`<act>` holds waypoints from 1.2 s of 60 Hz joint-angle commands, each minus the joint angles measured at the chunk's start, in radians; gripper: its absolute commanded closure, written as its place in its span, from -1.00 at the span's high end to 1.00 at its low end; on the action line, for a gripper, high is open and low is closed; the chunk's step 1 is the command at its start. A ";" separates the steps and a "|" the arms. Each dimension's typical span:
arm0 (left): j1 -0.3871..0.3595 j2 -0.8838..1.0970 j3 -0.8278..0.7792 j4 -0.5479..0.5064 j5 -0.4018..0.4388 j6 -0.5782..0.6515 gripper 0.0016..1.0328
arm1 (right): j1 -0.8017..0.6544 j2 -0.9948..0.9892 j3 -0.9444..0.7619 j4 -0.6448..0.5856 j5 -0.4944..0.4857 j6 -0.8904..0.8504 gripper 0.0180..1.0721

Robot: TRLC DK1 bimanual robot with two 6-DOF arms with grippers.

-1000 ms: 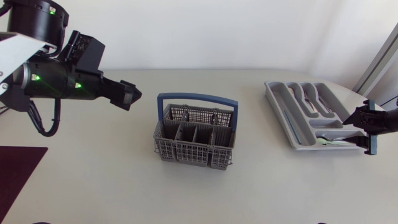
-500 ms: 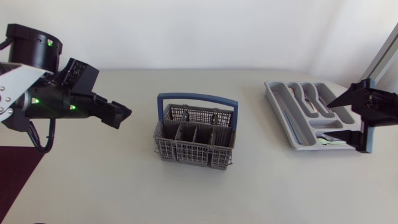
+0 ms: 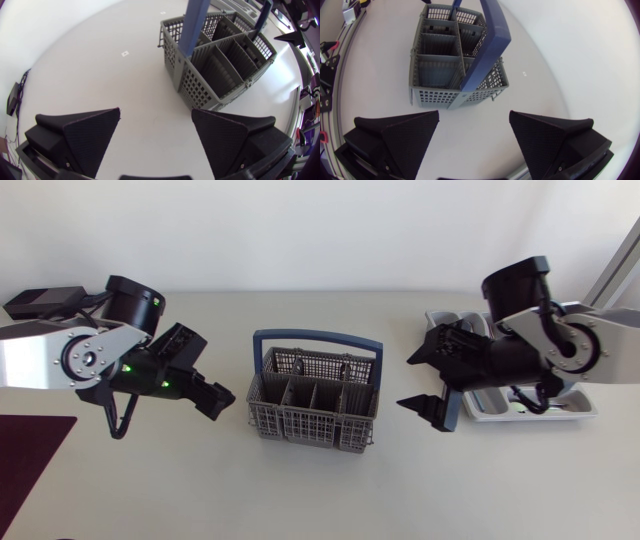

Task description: Sort the cutlery from the basket into the organizer compartments.

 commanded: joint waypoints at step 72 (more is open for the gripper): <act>-0.059 0.176 0.092 0.060 0.035 0.035 0.91 | 0.131 0.374 0.211 0.120 0.197 0.239 0.93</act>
